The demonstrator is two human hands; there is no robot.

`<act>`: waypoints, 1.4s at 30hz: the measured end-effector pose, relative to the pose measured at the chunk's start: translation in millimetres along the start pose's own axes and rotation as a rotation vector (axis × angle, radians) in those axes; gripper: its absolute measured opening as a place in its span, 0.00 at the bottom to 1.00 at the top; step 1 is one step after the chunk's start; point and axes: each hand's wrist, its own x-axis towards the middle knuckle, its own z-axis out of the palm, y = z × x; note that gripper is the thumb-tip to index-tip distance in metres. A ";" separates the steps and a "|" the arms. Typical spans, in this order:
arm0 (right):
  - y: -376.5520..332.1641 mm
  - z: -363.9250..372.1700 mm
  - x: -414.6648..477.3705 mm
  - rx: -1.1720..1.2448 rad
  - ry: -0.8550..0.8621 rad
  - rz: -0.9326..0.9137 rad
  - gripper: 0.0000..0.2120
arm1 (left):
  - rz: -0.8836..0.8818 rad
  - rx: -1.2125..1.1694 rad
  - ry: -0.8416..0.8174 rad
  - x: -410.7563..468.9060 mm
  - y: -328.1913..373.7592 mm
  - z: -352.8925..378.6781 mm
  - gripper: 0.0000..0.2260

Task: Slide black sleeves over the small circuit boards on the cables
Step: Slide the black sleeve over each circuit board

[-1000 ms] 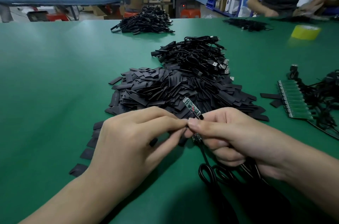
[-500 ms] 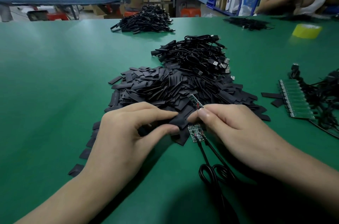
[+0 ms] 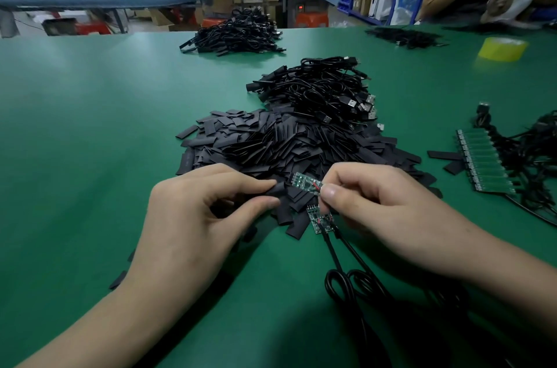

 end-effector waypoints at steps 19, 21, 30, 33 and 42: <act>1.4 -4.1 0.8 0.241 -0.161 0.178 0.17 | 0.153 0.141 -0.145 -1.5 -2.5 -2.5 0.10; 1.4 -3.4 1.0 0.352 -0.190 0.232 0.17 | 0.172 0.162 -0.152 -1.5 -2.5 -2.6 0.10; -3.1 0.2 -2.3 -0.162 -0.048 -0.010 0.13 | 0.077 0.088 -0.160 -1.0 -1.5 -2.5 0.10; -1.6 -1.2 -2.9 -0.210 -0.063 -0.015 0.13 | 0.088 0.088 -0.182 -1.4 -1.7 -2.1 0.10; 1.4 3.1 -2.2 0.016 -0.187 0.062 0.11 | 0.204 0.089 -0.219 -4.3 4.0 0.1 0.12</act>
